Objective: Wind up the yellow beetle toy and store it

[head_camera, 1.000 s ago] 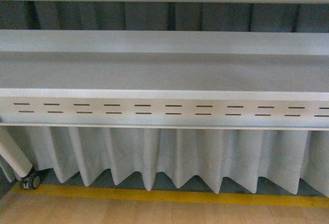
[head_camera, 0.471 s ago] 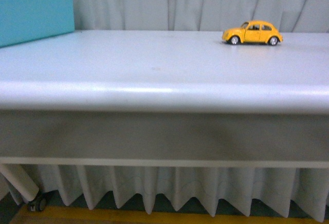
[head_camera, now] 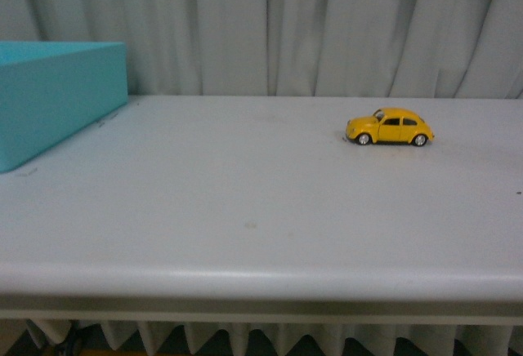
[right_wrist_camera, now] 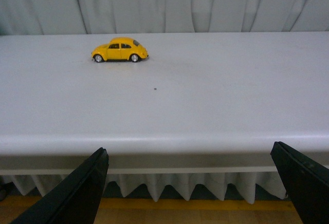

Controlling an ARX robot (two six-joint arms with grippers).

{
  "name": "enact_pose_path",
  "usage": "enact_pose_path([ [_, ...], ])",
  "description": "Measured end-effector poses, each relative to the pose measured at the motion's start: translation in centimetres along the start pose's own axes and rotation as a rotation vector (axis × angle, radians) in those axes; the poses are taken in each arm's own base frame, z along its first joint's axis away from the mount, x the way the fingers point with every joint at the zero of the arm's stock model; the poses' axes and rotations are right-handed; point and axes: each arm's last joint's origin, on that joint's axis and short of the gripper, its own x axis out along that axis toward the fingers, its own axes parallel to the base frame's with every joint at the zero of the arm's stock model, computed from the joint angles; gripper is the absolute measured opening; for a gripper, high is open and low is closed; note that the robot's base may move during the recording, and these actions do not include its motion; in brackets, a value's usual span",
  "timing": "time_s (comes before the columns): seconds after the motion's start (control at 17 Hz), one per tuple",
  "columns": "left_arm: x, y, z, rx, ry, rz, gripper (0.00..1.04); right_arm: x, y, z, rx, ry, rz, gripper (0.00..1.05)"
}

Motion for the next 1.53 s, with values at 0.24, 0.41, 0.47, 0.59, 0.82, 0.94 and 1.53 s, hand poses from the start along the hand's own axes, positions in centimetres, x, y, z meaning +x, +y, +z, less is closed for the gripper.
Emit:
enact_pose_path([
  [0.24,0.0,0.0,0.0,0.0,0.0,0.001,0.98,0.0,0.0,0.01,0.0,-0.002,0.001,0.98],
  [0.41,0.0,0.01,0.01,0.0,-0.001,0.002,0.98,0.0,0.0,0.02,0.002,-0.002,0.001,0.98],
  [0.47,0.0,0.0,0.03,0.0,-0.003,0.0,0.98,0.0,0.0,0.03,0.003,-0.003,0.0,0.98],
  [0.59,0.0,0.0,0.0,0.0,0.0,0.0,0.98,0.0,0.0,0.01,0.003,-0.001,0.0,0.98],
  [0.82,0.0,0.0,0.0,0.0,0.0,0.0,0.98,0.0,0.0,0.02,0.003,-0.002,0.0,0.98],
  [0.94,0.0,0.0,0.0,0.0,0.0,0.0,0.98,0.0,0.0,0.02,0.003,-0.002,0.0,0.98],
  [1.53,0.0,0.0,0.0,0.0,0.0,0.0,0.98,0.0,0.0,0.02,0.003,-0.002,0.0,0.98],
])
